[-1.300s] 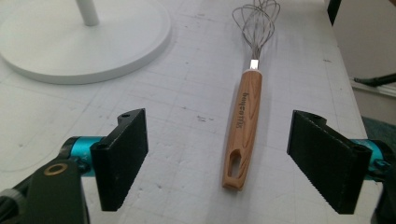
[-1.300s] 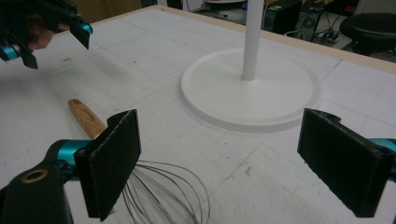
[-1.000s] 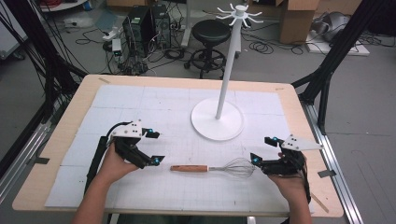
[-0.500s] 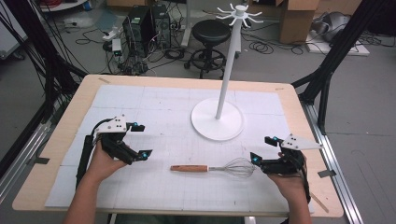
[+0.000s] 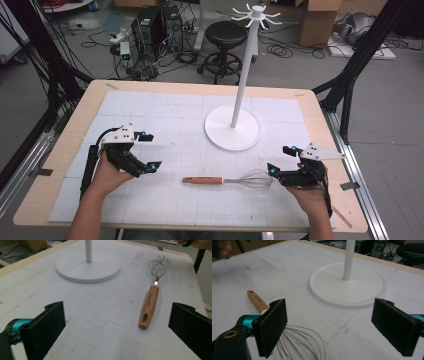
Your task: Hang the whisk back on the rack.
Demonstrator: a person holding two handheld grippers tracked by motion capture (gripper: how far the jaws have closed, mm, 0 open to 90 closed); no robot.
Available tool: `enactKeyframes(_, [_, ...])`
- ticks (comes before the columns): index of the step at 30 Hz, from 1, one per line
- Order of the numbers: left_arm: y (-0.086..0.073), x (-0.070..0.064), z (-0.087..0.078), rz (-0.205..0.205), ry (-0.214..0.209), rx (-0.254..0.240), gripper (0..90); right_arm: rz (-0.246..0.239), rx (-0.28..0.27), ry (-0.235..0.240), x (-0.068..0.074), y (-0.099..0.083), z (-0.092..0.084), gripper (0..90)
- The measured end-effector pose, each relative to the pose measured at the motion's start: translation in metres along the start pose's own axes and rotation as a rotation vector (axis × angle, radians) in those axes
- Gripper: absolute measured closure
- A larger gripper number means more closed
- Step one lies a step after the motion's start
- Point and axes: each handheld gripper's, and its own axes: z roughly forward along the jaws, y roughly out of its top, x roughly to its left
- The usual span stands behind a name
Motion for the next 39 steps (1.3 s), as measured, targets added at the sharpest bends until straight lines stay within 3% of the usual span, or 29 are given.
enactKeyframes(4, [0.001,0.001,-0.003,-0.006,0.002,-0.027,1.6,-0.011,0.01,0.008,0.003,0.001,0.001,12.0])
enactKeyframes(12, [-0.002,-0.001,-0.009,0.011,0.029,0.013,1.6,-0.035,0.014,0.032,0.011,0.008,0.008,12.0])
enactKeyframes(22, [-0.007,0.007,-0.02,-0.018,0.039,-0.013,1.6,-0.066,0.038,0.073,0.022,0.018,0.02,12.0])
enactKeyframes(32, [-0.006,0.005,-0.019,-0.01,0.03,-0.009,1.6,-0.11,0.107,0.121,0.037,0.038,0.037,12.0])
enactKeyframes(39, [-0.006,0.004,-0.019,-0.008,0.026,-0.019,1.6,-0.157,0.181,0.172,0.05,0.048,0.063,12.0])
